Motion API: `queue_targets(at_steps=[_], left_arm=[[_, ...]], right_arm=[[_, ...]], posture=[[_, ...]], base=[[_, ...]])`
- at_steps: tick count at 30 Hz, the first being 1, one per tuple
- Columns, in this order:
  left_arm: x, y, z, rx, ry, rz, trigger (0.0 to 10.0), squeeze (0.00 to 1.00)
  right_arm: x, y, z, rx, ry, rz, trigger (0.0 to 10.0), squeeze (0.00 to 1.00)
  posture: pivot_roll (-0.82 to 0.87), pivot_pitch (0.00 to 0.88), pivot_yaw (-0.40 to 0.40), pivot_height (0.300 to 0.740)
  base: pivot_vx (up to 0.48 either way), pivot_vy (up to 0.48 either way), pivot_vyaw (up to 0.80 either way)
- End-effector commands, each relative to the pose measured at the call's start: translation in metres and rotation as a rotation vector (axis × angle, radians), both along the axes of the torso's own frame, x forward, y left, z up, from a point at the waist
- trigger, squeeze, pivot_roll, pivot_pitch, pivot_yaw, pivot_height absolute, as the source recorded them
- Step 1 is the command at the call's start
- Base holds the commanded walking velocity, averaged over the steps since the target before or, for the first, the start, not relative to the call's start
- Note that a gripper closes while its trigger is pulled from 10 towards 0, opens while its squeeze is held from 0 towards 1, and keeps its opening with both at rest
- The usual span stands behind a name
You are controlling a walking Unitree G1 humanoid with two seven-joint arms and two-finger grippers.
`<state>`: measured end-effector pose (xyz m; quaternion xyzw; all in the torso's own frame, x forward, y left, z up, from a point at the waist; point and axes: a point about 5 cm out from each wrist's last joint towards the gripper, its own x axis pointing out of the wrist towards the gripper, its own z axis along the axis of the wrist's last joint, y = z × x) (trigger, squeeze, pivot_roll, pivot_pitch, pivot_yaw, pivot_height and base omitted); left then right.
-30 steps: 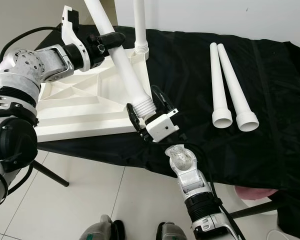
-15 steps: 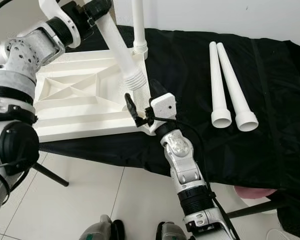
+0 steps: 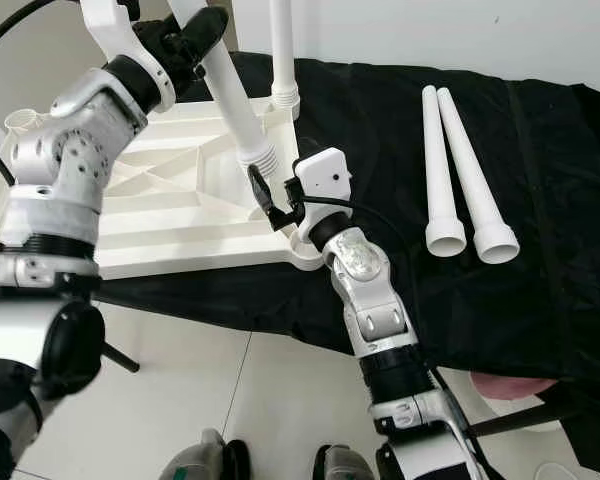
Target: Building children table
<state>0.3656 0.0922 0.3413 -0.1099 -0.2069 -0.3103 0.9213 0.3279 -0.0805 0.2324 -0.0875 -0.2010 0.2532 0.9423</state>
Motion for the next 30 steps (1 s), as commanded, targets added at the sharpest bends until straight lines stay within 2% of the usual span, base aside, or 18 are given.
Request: queue_targets(at_steps=[1, 7, 9, 13, 24, 30], left_arm=[[-0.007, -0.005, 0.003, 0.017, -0.049, 0.007, 10.0, 0.0], [-0.015, -0.017, 0.002, 0.042, -0.089, 0.004, 10.0, 0.0], [-0.021, -0.026, 0.0, 0.07, -0.122, 0.002, 10.0, 0.0], [-0.025, -0.033, -0.001, 0.082, -0.134, -0.006, 10.0, 0.0], [-0.033, -0.046, -0.003, 0.113, -0.159, -0.032, 10.0, 0.0], [-0.034, -0.048, -0.003, 0.119, -0.16, -0.037, 10.0, 0.0]], right_arm=[[0.001, 0.006, 0.002, -0.023, 0.011, 0.011, 10.0, 0.0], [0.008, 0.009, 0.001, -0.053, 0.05, -0.001, 10.0, 0.0], [0.012, 0.014, 0.001, -0.076, 0.08, -0.015, 10.0, 0.0], [0.018, 0.02, 0.002, -0.092, 0.111, -0.032, 10.0, 0.0], [0.031, 0.029, 0.018, -0.074, 0.116, -0.075, 10.0, 0.0], [0.035, 0.029, 0.022, -0.077, 0.11, -0.092, 10.0, 0.0]], posture=[[-0.06, 0.057, 0.045, 0.74], [-0.06, 0.058, 0.041, 0.74], [-0.06, 0.058, 0.04, 0.74], [-0.05, 0.062, 0.042, 0.74], [-0.05, 0.079, 0.045, 0.74], [-0.05, 0.084, 0.045, 0.74]], base=[[0.0, 0.0, 0.0], [0.0, 0.0, 0.0], [0.0, 0.0, 0.0], [0.0, 0.0, 0.0], [0.0, 0.0, 0.0], [0.0, 0.0, 0.0]])
